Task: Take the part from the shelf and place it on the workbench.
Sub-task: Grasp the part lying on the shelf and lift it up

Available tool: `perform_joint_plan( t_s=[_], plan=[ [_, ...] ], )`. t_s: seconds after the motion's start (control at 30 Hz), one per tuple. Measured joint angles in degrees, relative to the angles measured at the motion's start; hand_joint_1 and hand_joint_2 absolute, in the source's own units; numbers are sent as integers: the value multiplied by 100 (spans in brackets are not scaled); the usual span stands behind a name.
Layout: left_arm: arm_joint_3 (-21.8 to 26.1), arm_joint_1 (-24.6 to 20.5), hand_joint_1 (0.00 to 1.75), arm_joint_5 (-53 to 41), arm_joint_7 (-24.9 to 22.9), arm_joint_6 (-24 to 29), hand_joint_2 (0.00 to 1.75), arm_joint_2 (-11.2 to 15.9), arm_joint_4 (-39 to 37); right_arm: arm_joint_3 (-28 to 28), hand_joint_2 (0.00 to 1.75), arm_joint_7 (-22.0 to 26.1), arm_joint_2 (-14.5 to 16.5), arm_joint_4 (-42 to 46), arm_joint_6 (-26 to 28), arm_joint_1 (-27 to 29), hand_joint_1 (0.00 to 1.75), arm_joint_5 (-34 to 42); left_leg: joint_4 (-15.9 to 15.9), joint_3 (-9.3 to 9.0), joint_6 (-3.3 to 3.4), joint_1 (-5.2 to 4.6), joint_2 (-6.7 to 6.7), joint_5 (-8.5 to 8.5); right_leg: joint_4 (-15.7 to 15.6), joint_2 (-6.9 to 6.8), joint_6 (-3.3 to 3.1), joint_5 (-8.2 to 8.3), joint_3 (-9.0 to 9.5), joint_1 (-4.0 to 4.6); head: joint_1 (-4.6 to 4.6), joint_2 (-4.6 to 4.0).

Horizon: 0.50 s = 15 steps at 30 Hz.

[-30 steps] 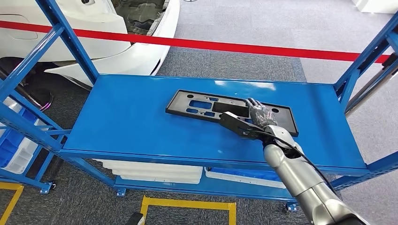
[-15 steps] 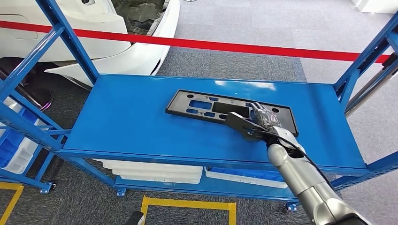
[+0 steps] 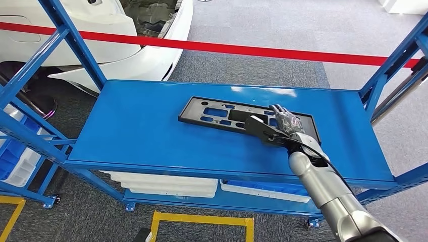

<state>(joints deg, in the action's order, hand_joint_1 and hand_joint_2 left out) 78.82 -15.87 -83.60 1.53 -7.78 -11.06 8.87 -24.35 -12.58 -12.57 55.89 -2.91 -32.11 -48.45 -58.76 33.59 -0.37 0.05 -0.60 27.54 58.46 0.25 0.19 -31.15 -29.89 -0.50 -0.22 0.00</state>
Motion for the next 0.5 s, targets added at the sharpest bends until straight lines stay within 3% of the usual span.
perform_joint_plan(
  t_s=[0.23, 0.5],
  plan=[
    [78, 0, 0, -21, 24, 50, 175, 1, -1, 38, 175, 4, 0, 5, -1, -1, 0, -1, 0, 0, 0, 0, 0, 0, 0, 0, 0, 0, 0, 0, 0, 0],
    [78, -78, 0, -301, 586, 356, 175, 1, -2, 77, 175, 8, 0, 59, 1, -12, 0, -45, -1, -2, 0, 0, 0, 0, 0, 0, 0, 0, 1, 0, -1, 0]
  ],
)
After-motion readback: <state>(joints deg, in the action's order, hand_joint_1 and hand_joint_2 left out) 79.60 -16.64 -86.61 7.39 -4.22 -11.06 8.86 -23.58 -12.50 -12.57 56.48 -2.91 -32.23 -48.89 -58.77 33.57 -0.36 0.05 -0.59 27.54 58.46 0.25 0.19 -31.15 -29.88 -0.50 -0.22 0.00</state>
